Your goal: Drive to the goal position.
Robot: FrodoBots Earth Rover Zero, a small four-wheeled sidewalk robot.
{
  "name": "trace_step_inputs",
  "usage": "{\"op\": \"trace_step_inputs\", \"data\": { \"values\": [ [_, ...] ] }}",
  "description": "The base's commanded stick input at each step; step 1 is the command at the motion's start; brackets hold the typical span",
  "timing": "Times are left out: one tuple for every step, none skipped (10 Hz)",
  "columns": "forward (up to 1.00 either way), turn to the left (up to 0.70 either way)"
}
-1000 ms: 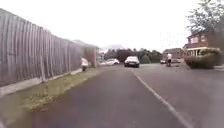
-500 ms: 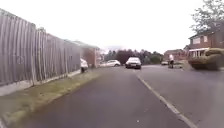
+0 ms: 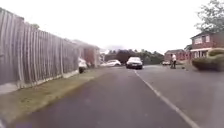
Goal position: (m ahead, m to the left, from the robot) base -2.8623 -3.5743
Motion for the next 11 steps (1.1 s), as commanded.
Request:
{"op": "trace_step_inputs", "data": {
  "values": [
    [1.0,0.0],
    [1.0,0.0],
    [1.0,0.0],
    [1.0,0.0],
    [1.0,0.0],
    [1.0,0.0],
    [1.0,0.0],
    [1.0,0.0],
    [1.0,0.0],
    [1.0,0.0],
    [1.0,0.0]
  ]
}}
